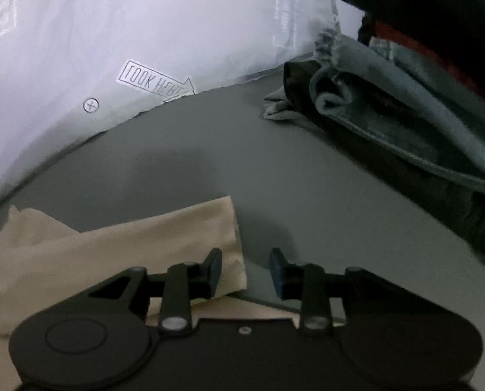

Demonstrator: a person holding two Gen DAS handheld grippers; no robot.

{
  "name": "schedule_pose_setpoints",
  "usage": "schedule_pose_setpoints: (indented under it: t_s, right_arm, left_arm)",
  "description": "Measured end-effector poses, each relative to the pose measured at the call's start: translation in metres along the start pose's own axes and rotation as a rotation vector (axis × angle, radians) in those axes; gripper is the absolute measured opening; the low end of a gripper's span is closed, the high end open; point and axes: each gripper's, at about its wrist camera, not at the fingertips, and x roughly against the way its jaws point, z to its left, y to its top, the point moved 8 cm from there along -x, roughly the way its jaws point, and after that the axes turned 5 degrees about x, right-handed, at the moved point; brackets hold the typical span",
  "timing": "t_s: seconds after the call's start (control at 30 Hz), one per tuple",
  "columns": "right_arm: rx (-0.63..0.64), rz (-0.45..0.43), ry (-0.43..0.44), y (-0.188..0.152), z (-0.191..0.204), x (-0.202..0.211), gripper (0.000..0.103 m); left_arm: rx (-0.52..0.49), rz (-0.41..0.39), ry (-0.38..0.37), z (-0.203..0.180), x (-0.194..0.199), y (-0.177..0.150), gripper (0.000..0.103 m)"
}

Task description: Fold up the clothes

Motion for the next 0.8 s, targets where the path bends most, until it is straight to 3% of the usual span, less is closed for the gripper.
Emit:
schedule_pose_setpoints:
  t_s: [0.2,0.27,0.37,0.4,0.53,0.63,0.73,0.8]
  right_arm:
    - [-0.058,-0.009,0.096,0.003,0.009,0.001,0.045]
    - [-0.077,0.002,0.115,-0.001,0.014,-0.005,0.043]
    - [-0.07,-0.01,0.094,-0.005,0.018,-0.003,0.016]
    - [-0.071,0.001,0.12,-0.007,0.021,-0.001,0.0]
    - [-0.232,-0.024,0.254,-0.009,0.018,0.01,0.0]
    - [-0.394,-0.066,0.368,-0.009,0.014,0.027,0.0]
    - [-0.416,-0.083,0.36,-0.011,0.011,0.039,0.001]
    - [-0.349,-0.079,0.288,-0.012,0.01,0.043,0.005]
  left_arm:
    - [0.018,0.116,0.007,0.004,0.036,-0.061,0.075]
    - [0.026,0.168,0.021,0.005,0.049,-0.088,0.076]
    - [0.032,0.236,0.044,0.008,0.068,-0.125,0.077]
    - [0.027,0.25,0.05,0.01,0.075,-0.136,0.078]
    - [0.047,0.308,0.085,0.018,0.096,-0.171,0.078]
    - [0.072,0.322,0.059,0.02,0.112,-0.181,0.078]
    - [0.014,0.318,0.082,0.018,0.125,-0.192,0.078]
    - [-0.032,0.316,0.086,0.014,0.133,-0.198,0.078]
